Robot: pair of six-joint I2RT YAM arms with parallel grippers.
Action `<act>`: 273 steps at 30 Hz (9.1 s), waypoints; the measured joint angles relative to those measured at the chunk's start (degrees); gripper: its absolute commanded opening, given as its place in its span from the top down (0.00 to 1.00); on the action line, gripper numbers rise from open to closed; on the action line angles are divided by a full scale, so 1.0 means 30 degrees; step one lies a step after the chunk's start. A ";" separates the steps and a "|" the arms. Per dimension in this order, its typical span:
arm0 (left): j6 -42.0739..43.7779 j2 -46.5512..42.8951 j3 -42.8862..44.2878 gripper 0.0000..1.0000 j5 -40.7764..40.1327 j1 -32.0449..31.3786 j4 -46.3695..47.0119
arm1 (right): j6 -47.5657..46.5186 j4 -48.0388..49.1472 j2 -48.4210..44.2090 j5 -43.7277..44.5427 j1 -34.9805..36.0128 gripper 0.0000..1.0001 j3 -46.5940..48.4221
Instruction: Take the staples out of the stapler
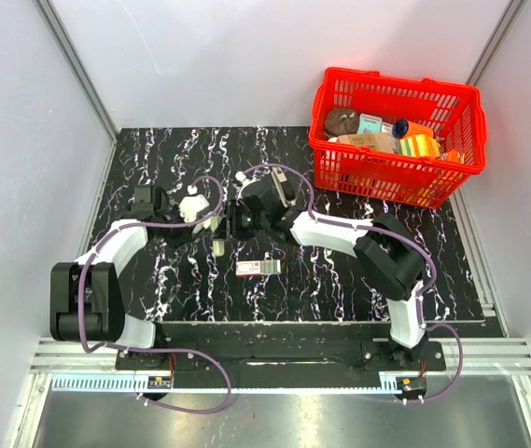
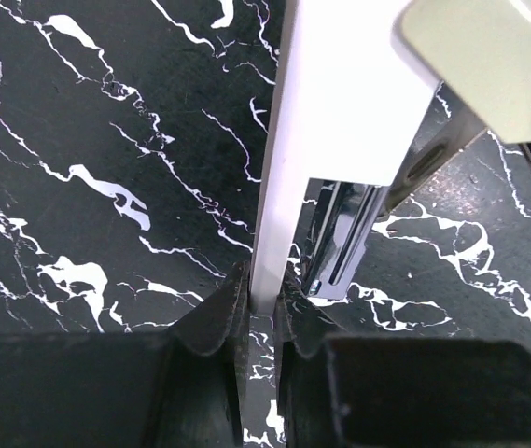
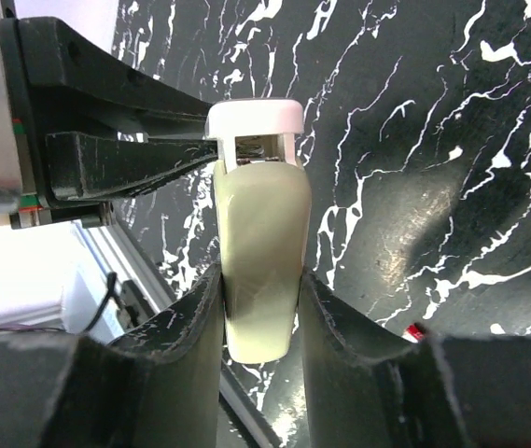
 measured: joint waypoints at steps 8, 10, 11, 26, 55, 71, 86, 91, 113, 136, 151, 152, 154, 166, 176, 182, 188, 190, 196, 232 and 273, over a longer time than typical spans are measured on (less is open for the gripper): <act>0.1617 -0.1923 -0.2528 1.00 -0.2084 -0.1158 0.3147 | -0.3104 -0.1137 -0.0102 0.0357 0.0328 1.00 0.0007; 0.1967 -0.2295 -0.3082 1.00 -0.2506 -0.1384 0.3985 | -0.3723 -0.1384 -0.0131 0.0692 0.0495 1.00 0.0022; 0.2164 -0.2514 -0.3410 1.00 -0.2703 -0.1479 0.4422 | -0.3985 -0.1501 -0.0146 0.0903 0.0590 1.00 0.0029; 0.4357 -0.4925 -0.7956 1.00 -0.4852 -0.2382 1.1992 | -0.7359 -0.2091 -0.0401 0.3781 0.1902 1.00 -0.0211; -0.4874 -0.6776 -0.3942 0.49 0.0546 -0.2018 0.1923 | -0.4197 -0.5676 0.1049 0.5421 0.1632 1.00 0.6171; -0.9930 -0.6819 -0.0714 0.31 0.6404 0.5370 0.2674 | -0.4685 -1.0382 0.5865 0.6215 -0.0058 1.00 1.2305; -0.9974 -0.4954 -0.1319 0.31 0.5479 0.6069 0.2958 | -0.7431 -1.1169 0.5960 0.9479 -0.0306 0.16 1.1249; -0.9959 -0.4976 -0.1319 0.31 0.4867 0.5799 0.2892 | -0.8633 -1.1664 0.5923 1.1234 -0.1610 0.10 1.1307; -1.0003 -0.2353 -0.1297 0.31 -0.0743 -0.3257 0.4707 | -1.3187 -1.1759 0.6011 1.4528 -0.4663 0.12 1.2291; -0.7796 0.3956 0.1654 0.40 -0.7410 -0.8648 0.5195 | -1.3056 -1.1948 0.8102 1.3857 -0.4969 0.63 1.2888; -0.6120 0.1865 -0.0911 0.65 -0.9479 -0.9289 0.4299 | -1.0586 -1.2080 0.6594 1.1657 -0.4328 0.73 1.1089; -0.6025 0.1435 -0.1304 0.62 -0.9653 -0.9289 0.4269 | -1.0477 -1.2080 0.6499 1.1621 -0.4167 0.74 1.0914; -0.5923 0.0707 -0.2062 0.60 -0.9981 -0.9282 0.4240 | -1.0236 -1.2072 0.6339 1.1591 -0.3832 0.75 1.0586; -0.7009 -0.3206 -0.3978 0.36 -1.0899 -0.9202 0.3220 | -0.8510 -1.2021 0.5960 1.1548 -0.1778 0.59 0.9945; -0.9442 -0.4809 -0.1610 0.26 -0.9209 -0.7672 0.1756 | -0.7490 -1.3588 0.6856 0.9923 -0.1333 0.65 1.0768; -1.0003 -0.4830 -0.1443 0.26 -0.7563 -0.6805 0.1814 | -0.7125 -1.3442 0.6747 0.9777 -0.1319 0.77 1.0644; -1.0681 -0.3118 -0.1107 0.25 -0.5632 -0.6302 0.2652 | -0.6535 -1.3522 0.6382 0.9362 -0.1304 0.97 1.0331; -1.1096 -0.2178 -0.0911 0.23 -0.4692 -0.6149 0.3067 | -0.6164 -1.3500 0.6047 0.9107 -0.1304 1.00 0.9989; -1.1876 -0.0787 -0.0882 0.22 -0.2419 -0.5989 0.4794 | -0.4167 -1.1409 0.3592 0.8859 -0.1297 1.00 0.7125; -1.4353 0.2885 0.0437 1.00 0.4765 -0.3548 0.7978 | 0.2412 -0.2914 -0.0525 0.5923 -0.1304 1.00 0.1013; -0.7519 0.1872 0.0743 1.00 0.4517 -0.3213 0.5304 | 0.1173 -0.3162 -0.0911 0.0831 -0.1654 1.00 0.0393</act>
